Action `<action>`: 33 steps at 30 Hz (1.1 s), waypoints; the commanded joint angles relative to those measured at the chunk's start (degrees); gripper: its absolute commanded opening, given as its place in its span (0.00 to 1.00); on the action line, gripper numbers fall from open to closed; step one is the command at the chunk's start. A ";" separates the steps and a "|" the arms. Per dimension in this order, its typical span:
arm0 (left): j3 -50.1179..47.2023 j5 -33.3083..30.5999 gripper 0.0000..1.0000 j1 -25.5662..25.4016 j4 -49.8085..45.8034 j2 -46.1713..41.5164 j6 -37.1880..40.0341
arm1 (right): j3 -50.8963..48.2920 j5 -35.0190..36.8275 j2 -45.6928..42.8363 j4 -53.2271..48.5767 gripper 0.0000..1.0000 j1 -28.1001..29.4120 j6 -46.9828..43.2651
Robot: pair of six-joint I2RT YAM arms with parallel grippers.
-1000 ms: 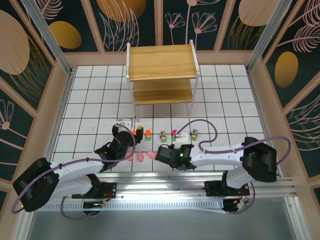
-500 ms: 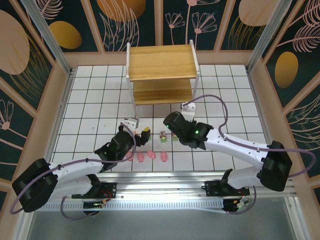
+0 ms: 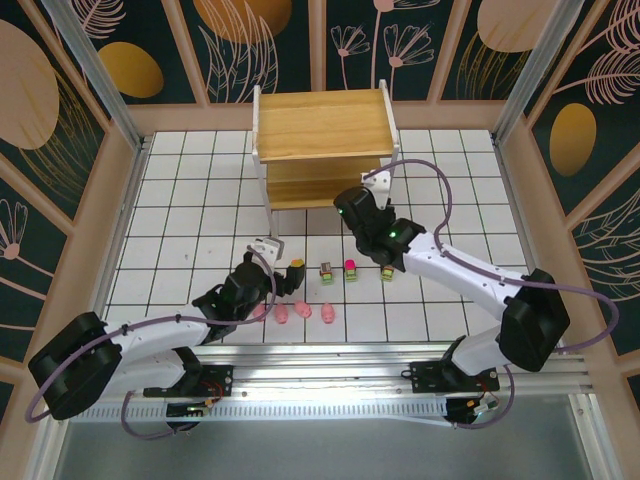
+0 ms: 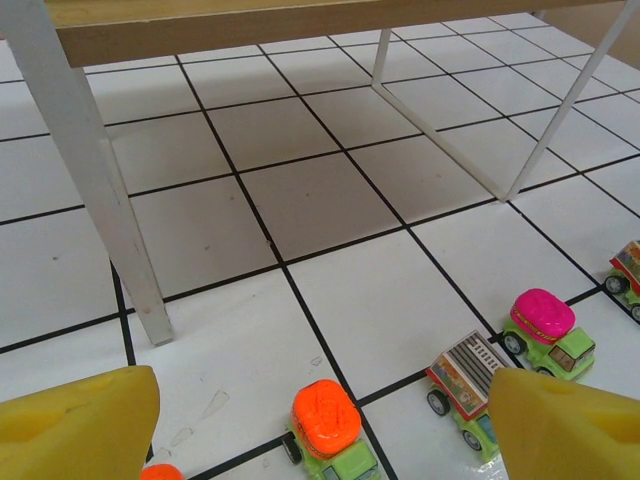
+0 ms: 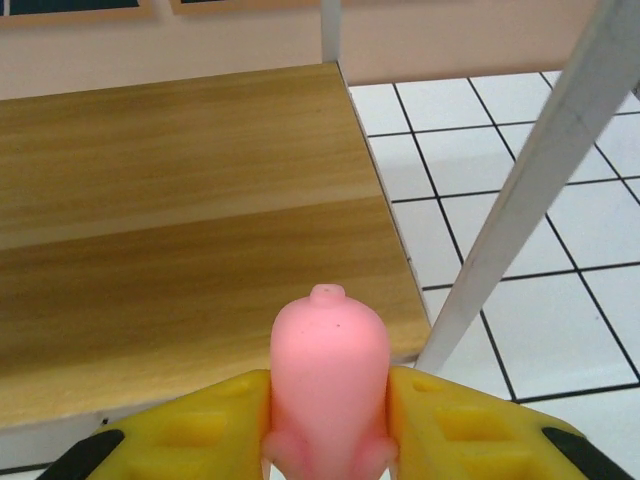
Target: Place and organize the plastic toys onto the shelf
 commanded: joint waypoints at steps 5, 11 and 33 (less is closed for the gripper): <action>1.31 0.37 0.85 -0.39 1.16 1.20 1.03 | 3.67 -1.91 3.00 5.11 0.33 -2.40 -5.19; 1.01 -1.22 0.85 -0.40 1.32 1.30 0.81 | 5.24 -3.07 5.64 5.81 0.33 -3.21 -5.92; 1.83 -2.01 0.85 -0.41 0.46 2.09 0.81 | 6.67 -1.50 11.14 5.44 0.34 -4.87 -3.81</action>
